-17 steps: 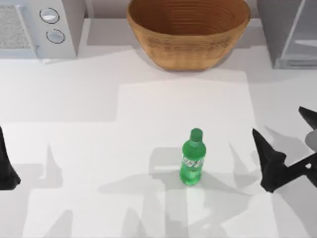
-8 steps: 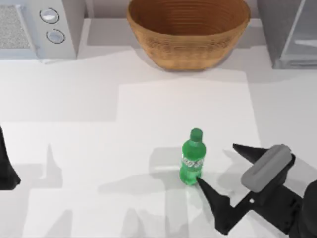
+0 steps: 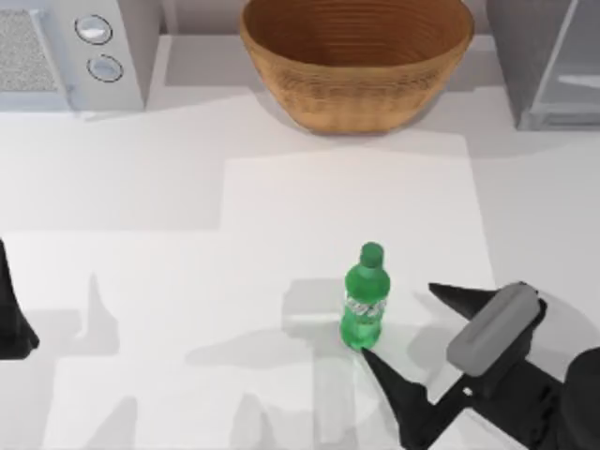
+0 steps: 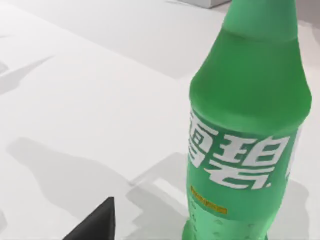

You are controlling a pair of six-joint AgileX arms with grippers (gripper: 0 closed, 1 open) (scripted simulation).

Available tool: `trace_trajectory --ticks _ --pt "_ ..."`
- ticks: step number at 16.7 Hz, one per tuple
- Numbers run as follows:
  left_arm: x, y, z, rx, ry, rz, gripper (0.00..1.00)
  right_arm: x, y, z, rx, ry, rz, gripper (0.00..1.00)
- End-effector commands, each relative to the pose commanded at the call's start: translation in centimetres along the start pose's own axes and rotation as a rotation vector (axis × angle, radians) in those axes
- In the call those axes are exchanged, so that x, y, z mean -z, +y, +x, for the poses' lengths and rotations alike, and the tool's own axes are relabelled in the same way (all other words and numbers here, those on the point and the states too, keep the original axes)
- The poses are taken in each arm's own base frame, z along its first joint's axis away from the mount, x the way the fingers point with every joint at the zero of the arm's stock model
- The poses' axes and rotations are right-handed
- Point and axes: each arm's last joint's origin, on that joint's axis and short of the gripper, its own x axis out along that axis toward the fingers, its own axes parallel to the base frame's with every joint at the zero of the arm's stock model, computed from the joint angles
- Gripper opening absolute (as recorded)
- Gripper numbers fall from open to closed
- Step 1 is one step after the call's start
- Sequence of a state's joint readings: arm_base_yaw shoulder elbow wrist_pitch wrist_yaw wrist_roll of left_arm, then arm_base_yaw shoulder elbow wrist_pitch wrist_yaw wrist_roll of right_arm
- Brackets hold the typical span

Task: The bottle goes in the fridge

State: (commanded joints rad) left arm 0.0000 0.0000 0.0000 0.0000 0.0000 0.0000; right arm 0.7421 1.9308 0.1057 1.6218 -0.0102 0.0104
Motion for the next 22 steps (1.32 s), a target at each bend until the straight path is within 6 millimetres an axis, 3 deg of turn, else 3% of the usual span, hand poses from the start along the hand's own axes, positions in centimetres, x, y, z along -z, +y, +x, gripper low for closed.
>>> trace_trajectory --ticks 3,9,14,22 --pt "0.0 0.0 0.0 0.0 0.0 0.0 1.0 -0.1 0.0 1.0 -0.004 -0.004 -0.001 1.0" --pt "0.0 0.0 0.0 0.0 0.0 0.0 1.0 -0.1 0.1 5.5 -0.004 -0.005 -0.001 1.0" --pt "0.0 0.0 0.0 0.0 0.0 0.0 1.0 -0.1 0.1 6.1 -0.004 -0.004 -0.001 1.0" --pt "0.0 0.0 0.0 0.0 0.0 0.0 1.0 -0.1 0.1 6.1 -0.004 -0.004 -0.001 0.4"
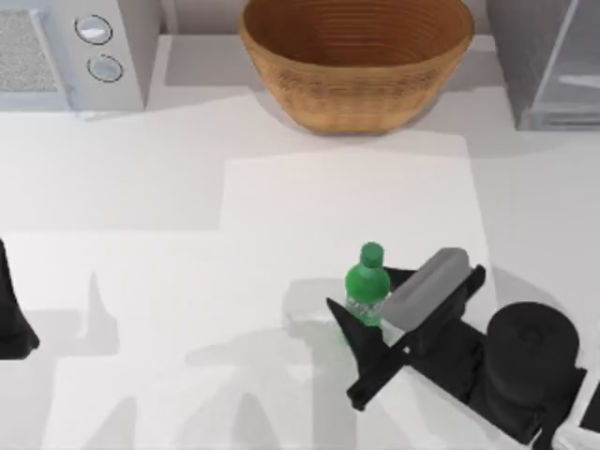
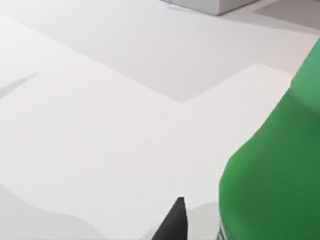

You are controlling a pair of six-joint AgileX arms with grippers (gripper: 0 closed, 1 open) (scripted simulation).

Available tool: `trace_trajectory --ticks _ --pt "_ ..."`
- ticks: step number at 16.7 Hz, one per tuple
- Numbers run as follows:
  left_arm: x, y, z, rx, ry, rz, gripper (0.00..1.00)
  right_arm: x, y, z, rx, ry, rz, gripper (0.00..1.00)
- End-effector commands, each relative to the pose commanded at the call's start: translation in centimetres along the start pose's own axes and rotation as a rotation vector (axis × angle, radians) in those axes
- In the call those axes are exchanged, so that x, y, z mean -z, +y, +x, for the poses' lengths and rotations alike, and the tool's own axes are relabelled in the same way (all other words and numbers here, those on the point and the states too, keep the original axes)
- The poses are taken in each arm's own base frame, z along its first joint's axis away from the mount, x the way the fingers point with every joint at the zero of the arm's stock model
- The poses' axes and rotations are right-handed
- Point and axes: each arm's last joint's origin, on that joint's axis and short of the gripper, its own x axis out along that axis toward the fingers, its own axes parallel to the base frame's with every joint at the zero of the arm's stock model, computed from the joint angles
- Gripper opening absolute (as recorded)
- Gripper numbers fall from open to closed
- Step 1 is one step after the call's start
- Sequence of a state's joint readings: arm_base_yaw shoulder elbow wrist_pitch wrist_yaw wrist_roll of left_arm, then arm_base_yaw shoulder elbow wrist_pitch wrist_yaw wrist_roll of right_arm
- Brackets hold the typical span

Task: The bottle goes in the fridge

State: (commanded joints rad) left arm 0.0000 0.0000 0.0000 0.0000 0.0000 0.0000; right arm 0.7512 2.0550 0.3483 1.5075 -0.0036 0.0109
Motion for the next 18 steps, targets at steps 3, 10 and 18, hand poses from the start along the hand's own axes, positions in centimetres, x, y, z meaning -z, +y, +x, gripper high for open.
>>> trace_trajectory --ticks 3,10,18 --pt "0.0 0.0 0.0 0.0 0.0 0.0 1.0 0.0 0.0 0.0 0.0 0.0 0.0 0.18" --pt "0.0 0.0 0.0 0.0 0.0 0.0 1.0 0.0 0.0 0.0 0.0 0.0 0.0 0.01" --pt "0.0 0.0 0.0 0.0 0.0 0.0 1.0 -0.2 -1.3 -1.2 -0.013 0.038 -0.003 0.01"
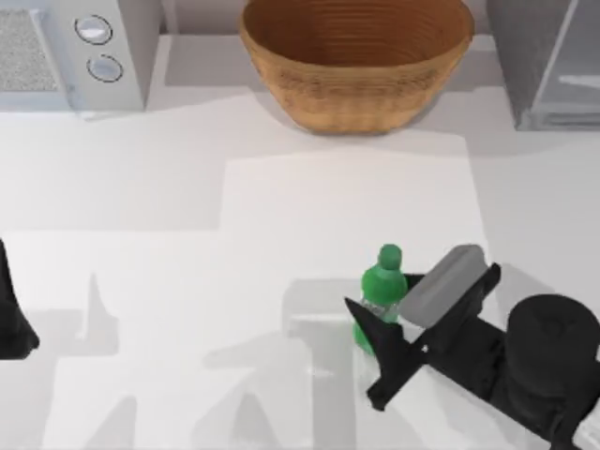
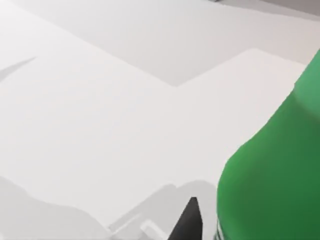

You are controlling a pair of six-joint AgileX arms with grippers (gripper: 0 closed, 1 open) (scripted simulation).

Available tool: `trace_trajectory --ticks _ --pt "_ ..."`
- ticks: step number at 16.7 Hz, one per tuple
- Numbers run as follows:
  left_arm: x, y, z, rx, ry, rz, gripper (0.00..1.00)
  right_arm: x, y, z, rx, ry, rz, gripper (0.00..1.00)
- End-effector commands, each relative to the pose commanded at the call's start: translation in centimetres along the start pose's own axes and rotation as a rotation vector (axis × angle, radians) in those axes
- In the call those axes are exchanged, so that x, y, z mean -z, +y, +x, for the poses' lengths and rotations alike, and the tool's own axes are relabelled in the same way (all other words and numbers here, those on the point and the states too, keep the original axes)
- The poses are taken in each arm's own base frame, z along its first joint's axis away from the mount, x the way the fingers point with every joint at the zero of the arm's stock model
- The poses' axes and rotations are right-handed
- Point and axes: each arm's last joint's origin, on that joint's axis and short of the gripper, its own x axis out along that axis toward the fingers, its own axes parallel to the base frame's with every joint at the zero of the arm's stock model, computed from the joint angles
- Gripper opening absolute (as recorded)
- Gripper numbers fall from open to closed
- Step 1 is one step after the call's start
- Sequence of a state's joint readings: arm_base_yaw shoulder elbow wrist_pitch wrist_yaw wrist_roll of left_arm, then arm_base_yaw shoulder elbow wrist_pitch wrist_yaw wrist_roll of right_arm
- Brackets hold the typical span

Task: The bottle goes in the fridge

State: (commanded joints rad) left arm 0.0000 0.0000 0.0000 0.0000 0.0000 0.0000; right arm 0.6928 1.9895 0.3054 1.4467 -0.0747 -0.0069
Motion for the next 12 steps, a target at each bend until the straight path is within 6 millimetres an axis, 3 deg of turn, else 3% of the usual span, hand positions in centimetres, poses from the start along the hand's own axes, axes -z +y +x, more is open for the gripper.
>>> trace_trajectory --ticks 6,9,12 --pt "0.0 0.0 0.0 0.0 0.0 0.0 1.0 -3.5 -4.6 -4.3 0.032 -0.077 0.0 0.01" --pt "0.0 0.0 0.0 0.0 0.0 0.0 1.0 -3.2 -5.7 -6.4 0.021 -0.049 0.006 0.01" --pt "0.0 0.0 0.0 0.0 0.0 0.0 1.0 -3.0 -5.7 -6.9 0.014 -0.038 0.004 0.01"
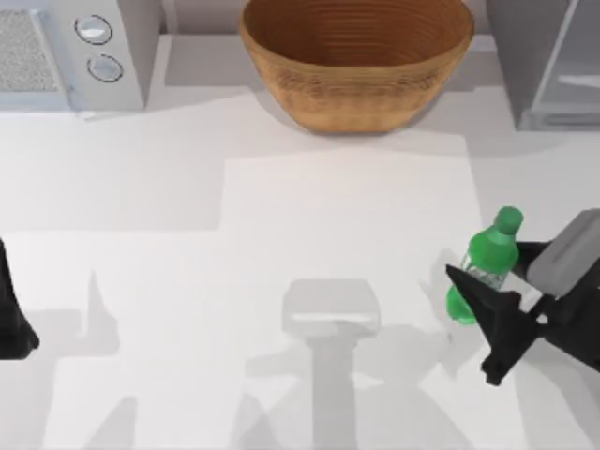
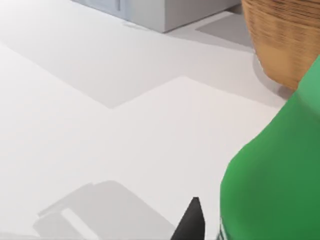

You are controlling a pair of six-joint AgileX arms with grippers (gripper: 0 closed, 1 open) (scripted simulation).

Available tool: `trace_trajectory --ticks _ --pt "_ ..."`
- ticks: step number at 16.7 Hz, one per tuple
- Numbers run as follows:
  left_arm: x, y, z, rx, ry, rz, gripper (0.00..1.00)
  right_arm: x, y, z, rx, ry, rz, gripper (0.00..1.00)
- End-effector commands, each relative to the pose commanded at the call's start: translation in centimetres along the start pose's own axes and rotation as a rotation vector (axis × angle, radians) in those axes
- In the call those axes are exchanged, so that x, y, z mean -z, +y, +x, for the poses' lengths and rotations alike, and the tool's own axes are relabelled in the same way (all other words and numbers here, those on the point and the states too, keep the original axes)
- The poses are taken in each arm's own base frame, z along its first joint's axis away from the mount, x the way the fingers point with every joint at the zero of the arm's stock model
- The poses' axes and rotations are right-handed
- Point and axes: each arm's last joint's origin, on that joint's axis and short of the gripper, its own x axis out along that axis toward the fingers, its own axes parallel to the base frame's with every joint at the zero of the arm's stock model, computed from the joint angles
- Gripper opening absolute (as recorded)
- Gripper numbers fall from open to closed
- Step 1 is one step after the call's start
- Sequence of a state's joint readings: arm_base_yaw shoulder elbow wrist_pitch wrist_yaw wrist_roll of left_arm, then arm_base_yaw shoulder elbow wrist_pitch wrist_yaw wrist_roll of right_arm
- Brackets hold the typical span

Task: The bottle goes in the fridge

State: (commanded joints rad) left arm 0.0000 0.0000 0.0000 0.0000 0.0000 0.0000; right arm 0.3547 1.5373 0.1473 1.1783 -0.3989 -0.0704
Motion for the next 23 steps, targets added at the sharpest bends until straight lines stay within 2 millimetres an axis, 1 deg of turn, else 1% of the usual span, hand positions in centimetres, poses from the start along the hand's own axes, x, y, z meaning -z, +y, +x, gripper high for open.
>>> trace_trajectory --ticks 5,9,12,16,23 --pt "0.0 0.0 0.0 0.0 0.0 0.0 1.0 -0.3 -0.1 0.0 0.011 -0.009 0.0 0.01" --pt "0.0 0.0 0.0 0.0 0.0 0.0 1.0 -1.5 -0.5 -1.3 0.082 -0.033 0.002 0.01" --pt "0.0 0.0 0.0 0.0 0.0 0.0 1.0 -2.5 -0.8 -2.9 0.165 -0.05 0.01 0.01" --pt "0.0 0.0 0.0 0.0 0.0 0.0 1.0 -3.6 -1.0 -5.7 0.307 -0.082 0.025 0.01" --pt "0.0 0.0 0.0 0.0 0.0 0.0 1.0 -3.2 -0.5 -10.6 0.582 -0.131 0.057 0.01"
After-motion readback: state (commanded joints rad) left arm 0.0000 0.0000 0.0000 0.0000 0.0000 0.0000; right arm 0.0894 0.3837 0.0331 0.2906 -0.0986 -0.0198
